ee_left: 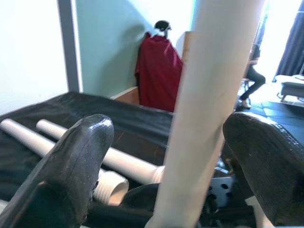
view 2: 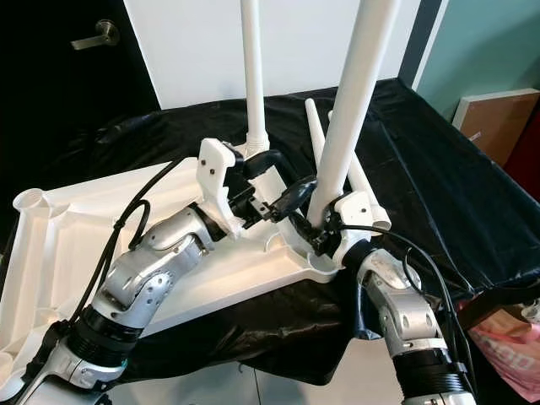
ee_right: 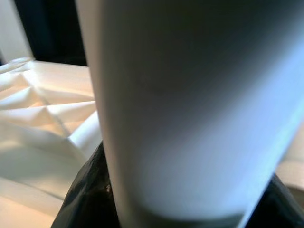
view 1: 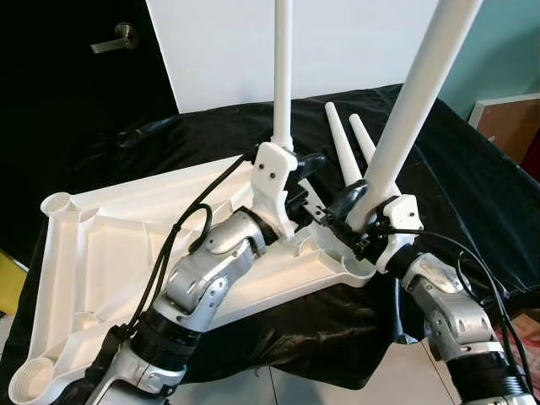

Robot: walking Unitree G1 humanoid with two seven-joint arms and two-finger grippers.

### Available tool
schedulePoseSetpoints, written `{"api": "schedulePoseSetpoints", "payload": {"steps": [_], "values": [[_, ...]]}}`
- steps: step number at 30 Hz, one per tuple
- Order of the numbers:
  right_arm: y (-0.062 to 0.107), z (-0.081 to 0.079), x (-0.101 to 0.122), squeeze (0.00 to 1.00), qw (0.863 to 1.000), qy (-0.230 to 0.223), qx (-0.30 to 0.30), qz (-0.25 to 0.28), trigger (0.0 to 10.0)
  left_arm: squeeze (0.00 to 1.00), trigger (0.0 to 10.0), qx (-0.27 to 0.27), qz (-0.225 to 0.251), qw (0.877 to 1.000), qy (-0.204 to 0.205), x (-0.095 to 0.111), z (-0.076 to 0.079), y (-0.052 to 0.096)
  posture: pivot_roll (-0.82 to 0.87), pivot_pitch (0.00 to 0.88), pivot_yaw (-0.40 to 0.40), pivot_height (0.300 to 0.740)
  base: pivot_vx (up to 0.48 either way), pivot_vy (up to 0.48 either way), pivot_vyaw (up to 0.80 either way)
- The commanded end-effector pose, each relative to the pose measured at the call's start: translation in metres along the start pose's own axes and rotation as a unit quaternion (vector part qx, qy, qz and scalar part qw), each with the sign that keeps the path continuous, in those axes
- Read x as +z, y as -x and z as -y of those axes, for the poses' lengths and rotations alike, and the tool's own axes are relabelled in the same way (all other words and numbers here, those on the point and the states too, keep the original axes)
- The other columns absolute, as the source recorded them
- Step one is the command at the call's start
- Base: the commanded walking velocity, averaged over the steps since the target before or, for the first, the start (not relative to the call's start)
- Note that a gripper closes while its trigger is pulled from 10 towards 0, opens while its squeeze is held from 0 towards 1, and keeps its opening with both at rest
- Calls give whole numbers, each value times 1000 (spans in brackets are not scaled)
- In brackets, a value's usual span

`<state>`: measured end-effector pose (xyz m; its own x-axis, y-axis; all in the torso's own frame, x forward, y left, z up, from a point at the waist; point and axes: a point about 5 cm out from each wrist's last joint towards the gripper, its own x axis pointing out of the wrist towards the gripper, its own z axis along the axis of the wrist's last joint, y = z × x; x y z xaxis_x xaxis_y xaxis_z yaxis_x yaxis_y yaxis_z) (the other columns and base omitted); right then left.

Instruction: Building children table

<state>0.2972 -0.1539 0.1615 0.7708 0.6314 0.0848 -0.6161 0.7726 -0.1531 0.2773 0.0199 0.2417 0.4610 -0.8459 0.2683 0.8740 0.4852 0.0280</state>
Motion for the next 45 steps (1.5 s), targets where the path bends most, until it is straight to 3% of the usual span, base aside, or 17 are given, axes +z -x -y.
{"api": "schedulePoseSetpoints", "payload": {"steps": [1, 8, 19, 20, 21, 22, 28, 38, 39, 40, 41, 42, 44, 45], "values": [[-3, 4, 6, 0, 1000, 8, 24, -2, 10000, 0, 10000, -193, -11, 981, -2, 0, 22, -3, -159, 0, -7, 740, 0, 0, 0], [-8, 11, 15, 0, 995, 41, 90, -25, 10000, 0, 10000, -259, -19, 965, -28, 5, 30, -18, -163, 0, -10, 740, 0, 0, 0], [-11, -4, 12, 0, 984, 47, 165, -46, 10000, 0, 10000, -253, -14, 966, -40, 9, 26, -33, -168, 0, 5, 740, 0, 0, 0], [-11, -5, 11, 0, 983, 47, 171, -48, 10000, 0, 5608, -251, -19, 967, -37, 10, 23, -35, -171, 0, 13, 740, 0, 0, 0], [-11, -5, 11, 0, 983, 47, 171, -48, 10000, 0, 5608, -251, -19, 967, -37, 10, 23, -35, -171, 0, 13, 740, 0, 0, 0], [-12, -6, 10, 0, 982, 47, 173, -51, 10000, 0, 0, -250, -26, 967, -33, 11, 20, -35, -174, 0, 21, 740, 0, 0, 0], [-13, -3, 8, 0, 983, 41, 165, -62, 10000, 0, 0, -255, -49, 965, -44, 8, 13, -32, -180, 0, 29, 740, 0, 0, 0], [-17, -5, 9, 0, 991, 18, 128, -43, 10000, 0, 0, -218, -49, 973, -54, 15, 5, -33, -180, 0, 38, 740, 0, 0, 0], [-19, -5, 10, 467, 992, 14, 120, -35, 10000, 0, 0, -205, -49, 976, -53, 17, 2, -34, -180, 0, 42, 740, 0, 0, 0], [-21, -6, 12, 1000, 994, 6, 109, -26, 10000, 0, 8000, -183, -52, 980, -57, 18, -1, -35, -175, 0, 42, 740, 0, 0, 0], [-21, -6, 12, 1000, 994, 6, 109, -26, 10000, 0, 8000, -183, -52, 980, -57, 18, -1, -35, -175, 0, 42, 740, 0, 0, 0], [-22, -6, 13, 1000, 995, 0, 98, -18, 10000, 0, 10000, -168, -53, 982, -61, 19, -4, -37, -171, 0, 41, 740, 0, 0, 0], [-25, -7, 15, 1000, 997, 0, 81, -8, 10000, 0, 10000, -141, -54, 987, -58, 22, -9, -39, -167, 0, 39, 740, 0, 0, 0], [-30, -7, 18, 1000, 999, 1, 40, 6, 10000, 0, 10000, -96, -48, 993, -48, 28, -16, -44, -165, 0, 38, 740, 0, 0, 0]]}}
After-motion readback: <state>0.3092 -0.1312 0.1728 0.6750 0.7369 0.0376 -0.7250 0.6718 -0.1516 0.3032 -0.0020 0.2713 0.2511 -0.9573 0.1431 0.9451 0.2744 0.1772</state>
